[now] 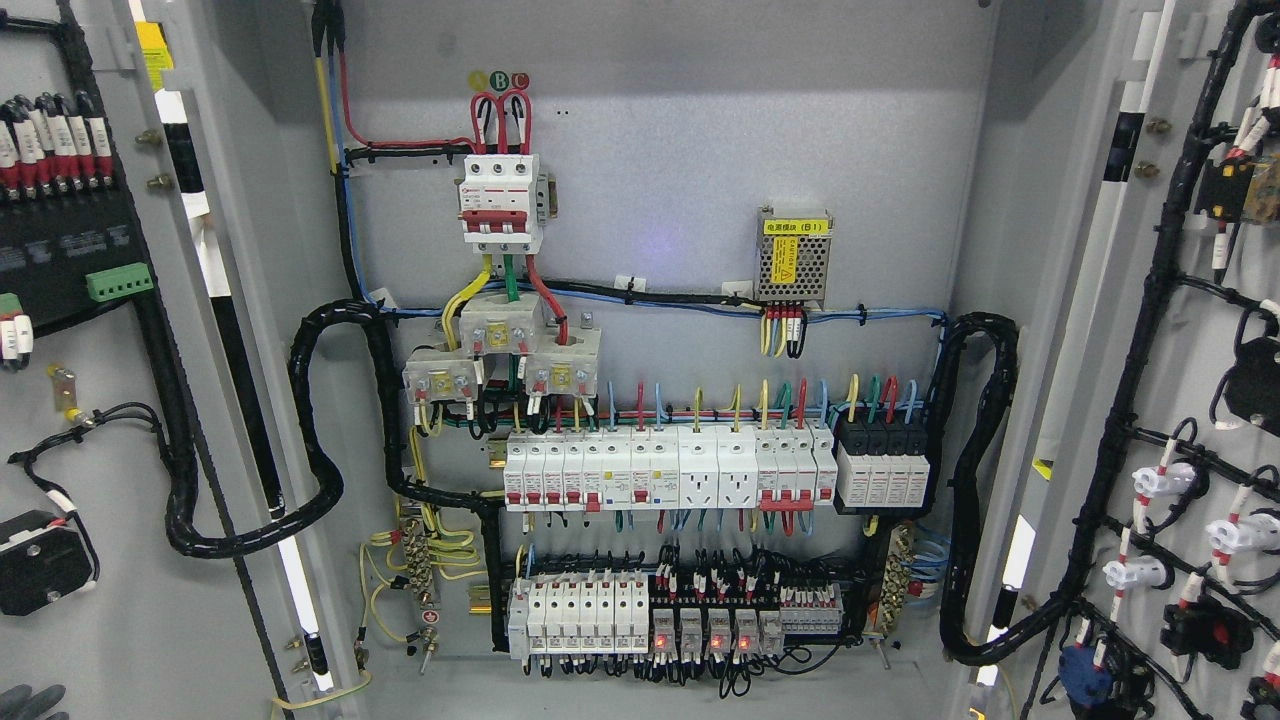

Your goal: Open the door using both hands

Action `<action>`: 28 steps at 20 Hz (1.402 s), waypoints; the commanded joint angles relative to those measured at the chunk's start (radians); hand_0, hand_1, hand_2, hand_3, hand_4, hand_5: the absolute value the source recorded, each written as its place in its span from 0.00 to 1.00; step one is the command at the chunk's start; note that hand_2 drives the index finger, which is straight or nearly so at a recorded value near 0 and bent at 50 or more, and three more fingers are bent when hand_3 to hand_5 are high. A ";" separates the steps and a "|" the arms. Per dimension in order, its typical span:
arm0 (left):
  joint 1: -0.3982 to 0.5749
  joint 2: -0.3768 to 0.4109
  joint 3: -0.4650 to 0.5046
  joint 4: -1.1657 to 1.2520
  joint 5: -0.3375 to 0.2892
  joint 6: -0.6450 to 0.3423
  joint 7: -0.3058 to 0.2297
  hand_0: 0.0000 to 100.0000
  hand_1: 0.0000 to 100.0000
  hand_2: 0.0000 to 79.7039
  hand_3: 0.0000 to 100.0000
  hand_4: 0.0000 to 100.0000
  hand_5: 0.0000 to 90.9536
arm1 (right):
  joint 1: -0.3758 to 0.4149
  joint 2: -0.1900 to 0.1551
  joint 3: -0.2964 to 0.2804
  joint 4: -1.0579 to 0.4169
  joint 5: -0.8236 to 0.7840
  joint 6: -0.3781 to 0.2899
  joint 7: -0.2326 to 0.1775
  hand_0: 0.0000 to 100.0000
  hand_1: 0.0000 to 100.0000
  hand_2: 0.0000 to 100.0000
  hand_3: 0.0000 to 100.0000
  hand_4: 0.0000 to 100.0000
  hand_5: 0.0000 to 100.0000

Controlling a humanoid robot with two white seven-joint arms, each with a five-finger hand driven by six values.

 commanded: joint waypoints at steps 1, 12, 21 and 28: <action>0.021 -0.031 -0.024 -0.082 -0.008 0.002 0.000 0.12 0.56 0.00 0.00 0.00 0.00 | 0.003 0.002 -0.006 0.000 -0.009 -0.001 0.000 0.00 0.50 0.04 0.00 0.00 0.00; 0.026 -0.077 -0.139 -0.221 -0.018 -0.002 0.075 0.12 0.56 0.00 0.00 0.00 0.00 | -0.027 -0.050 0.184 0.008 0.002 -0.016 0.010 0.00 0.50 0.04 0.00 0.00 0.00; 0.124 -0.278 -0.479 -0.142 -0.363 -0.068 0.219 0.12 0.56 0.00 0.00 0.00 0.00 | -0.038 -0.024 0.526 0.213 0.219 -0.021 0.012 0.00 0.50 0.04 0.00 0.00 0.00; 0.125 -0.299 -0.693 0.197 -0.417 -0.110 0.479 0.12 0.56 0.00 0.00 0.00 0.00 | -0.046 0.053 0.655 0.734 0.314 -0.024 0.013 0.00 0.50 0.04 0.00 0.00 0.00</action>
